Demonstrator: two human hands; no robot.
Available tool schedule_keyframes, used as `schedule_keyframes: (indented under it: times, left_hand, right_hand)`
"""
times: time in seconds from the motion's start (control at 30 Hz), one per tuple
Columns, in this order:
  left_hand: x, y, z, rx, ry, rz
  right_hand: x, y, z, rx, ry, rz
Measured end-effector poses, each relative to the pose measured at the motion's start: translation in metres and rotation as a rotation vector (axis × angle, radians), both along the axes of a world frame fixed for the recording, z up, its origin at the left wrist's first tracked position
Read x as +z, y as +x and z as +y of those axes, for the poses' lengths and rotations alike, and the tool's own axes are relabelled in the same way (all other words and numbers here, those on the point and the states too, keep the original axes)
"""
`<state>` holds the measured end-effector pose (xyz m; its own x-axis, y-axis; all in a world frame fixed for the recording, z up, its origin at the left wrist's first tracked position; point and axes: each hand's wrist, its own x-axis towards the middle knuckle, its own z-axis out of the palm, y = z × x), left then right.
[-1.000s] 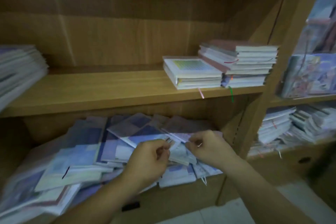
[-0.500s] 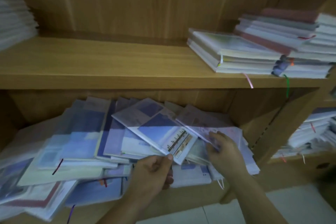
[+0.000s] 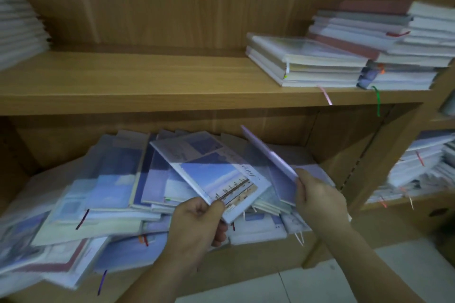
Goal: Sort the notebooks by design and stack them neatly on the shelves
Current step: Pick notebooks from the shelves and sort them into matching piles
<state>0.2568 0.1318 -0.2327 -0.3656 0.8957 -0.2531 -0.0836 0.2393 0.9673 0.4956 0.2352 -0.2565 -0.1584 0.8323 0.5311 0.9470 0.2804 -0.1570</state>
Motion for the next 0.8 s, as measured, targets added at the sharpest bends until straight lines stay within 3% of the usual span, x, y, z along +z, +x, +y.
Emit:
schedule_keyframes:
  times: [0.17, 0.23, 0.33, 0.53, 0.8]
  left_hand:
    - [-0.005, 0.004, -0.014, -0.087, -0.019, -0.004]
    - [-0.007, 0.005, -0.016, -0.079, 0.002, -0.037]
    - [-0.004, 0.000, -0.018, -0.032, 0.002, -0.165]
    - [0.000, -0.004, -0.018, -0.031, 0.005, -0.202]
    - [0.004, -0.001, -0.020, -0.128, 0.033, -0.097]
  right_hand:
    - [0.011, -0.063, -0.049, 0.211, 0.111, -0.082]
    - [0.011, -0.074, -0.057, 0.250, 0.030, -0.032]
    - [0.010, -0.066, -0.047, 0.281, -0.237, 0.194]
    - [-0.012, -0.040, -0.029, 0.045, -0.573, 0.402]
    - [-0.005, -0.052, -0.039, 0.088, -0.526, 0.340]
